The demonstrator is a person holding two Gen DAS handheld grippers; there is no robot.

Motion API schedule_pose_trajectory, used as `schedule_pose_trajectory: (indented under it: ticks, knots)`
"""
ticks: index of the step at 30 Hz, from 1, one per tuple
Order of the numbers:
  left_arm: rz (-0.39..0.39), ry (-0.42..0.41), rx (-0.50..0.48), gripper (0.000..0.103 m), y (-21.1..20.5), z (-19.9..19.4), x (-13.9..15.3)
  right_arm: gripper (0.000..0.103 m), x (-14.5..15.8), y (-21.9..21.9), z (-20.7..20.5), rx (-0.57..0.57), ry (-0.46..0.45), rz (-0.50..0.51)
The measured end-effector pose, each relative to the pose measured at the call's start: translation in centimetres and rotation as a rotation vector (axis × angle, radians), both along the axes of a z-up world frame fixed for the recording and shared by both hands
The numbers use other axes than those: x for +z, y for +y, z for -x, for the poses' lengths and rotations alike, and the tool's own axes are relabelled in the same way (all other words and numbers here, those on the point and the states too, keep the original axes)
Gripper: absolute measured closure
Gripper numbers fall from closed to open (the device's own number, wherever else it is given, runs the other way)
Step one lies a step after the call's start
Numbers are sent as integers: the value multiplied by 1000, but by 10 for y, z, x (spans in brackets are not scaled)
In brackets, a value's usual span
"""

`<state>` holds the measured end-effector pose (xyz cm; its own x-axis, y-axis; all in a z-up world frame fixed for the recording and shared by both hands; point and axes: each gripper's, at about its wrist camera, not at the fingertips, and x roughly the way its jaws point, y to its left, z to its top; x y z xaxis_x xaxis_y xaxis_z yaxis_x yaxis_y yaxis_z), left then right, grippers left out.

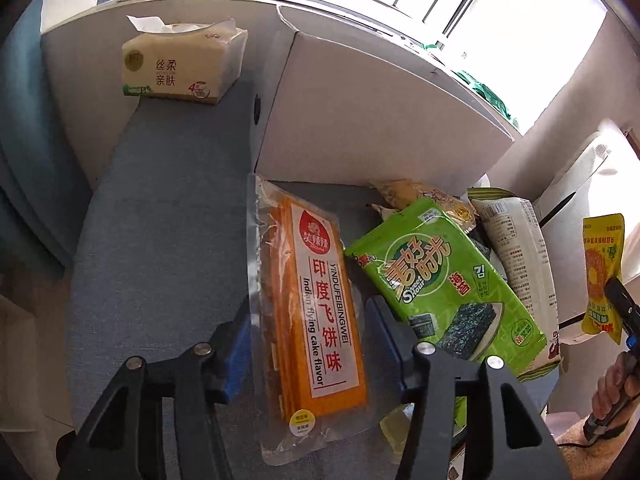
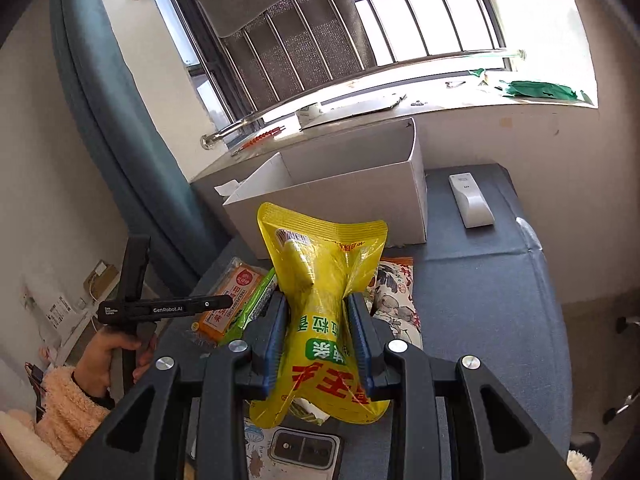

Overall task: Organize snacks
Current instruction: 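Carry both held snacks into the white box and open both tools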

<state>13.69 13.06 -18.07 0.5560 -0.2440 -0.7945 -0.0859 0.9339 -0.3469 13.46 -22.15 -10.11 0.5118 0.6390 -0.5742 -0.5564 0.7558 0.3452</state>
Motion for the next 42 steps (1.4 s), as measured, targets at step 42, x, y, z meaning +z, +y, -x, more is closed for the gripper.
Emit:
schedule_pose_trajectory:
  ticks: [42]
  knots:
    - [-258,-371,-153,103,-41,-114,205,70,79,127,-179,53,-44,116]
